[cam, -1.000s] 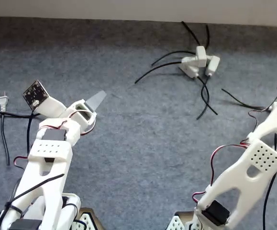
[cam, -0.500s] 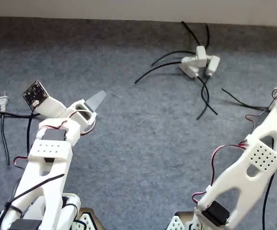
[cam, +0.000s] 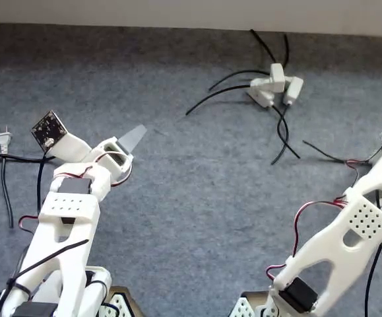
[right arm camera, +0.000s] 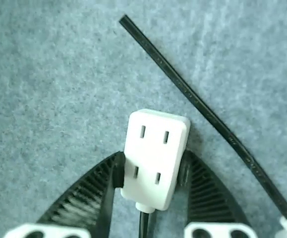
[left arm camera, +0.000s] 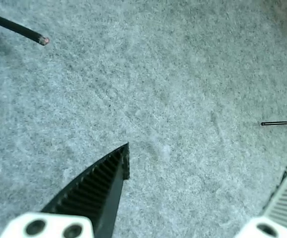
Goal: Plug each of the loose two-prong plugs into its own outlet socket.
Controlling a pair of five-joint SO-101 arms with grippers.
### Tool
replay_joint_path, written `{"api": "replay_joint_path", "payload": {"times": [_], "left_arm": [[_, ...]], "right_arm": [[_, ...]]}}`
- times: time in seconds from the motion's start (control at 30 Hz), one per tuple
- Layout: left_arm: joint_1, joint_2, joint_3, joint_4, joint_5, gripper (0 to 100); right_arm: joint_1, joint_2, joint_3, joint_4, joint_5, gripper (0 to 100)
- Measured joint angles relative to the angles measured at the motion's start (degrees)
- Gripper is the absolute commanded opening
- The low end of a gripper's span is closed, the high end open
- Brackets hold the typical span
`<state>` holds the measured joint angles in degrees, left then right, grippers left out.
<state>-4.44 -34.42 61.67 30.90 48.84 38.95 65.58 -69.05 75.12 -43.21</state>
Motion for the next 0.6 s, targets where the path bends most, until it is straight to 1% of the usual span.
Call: {"api": "replay_joint_path", "payload": {"times": [0.17, 0.27, 0.43, 0.6], "left_arm": [[0.00, 0.00, 0.00, 0.00, 0.00, 45], [0.00, 0.00, 0.00, 0.00, 0.00, 45], [0.00, 0.00, 0.00, 0.00, 0.00, 45], [-0.53, 0.00, 0.00, -0.70, -0.09, 45]], "right_arm": [[-0.44, 0.18, -5.63, 7.82, 2.73, 11.2], [-2.46, 0.26, -11.78, 13.10, 3.08, 11.2], [-9.49, -1.32, -23.38, 22.95, 3.16, 11.2], [-16.62, -2.90, -25.05, 23.56, 5.19, 11.2]]}}
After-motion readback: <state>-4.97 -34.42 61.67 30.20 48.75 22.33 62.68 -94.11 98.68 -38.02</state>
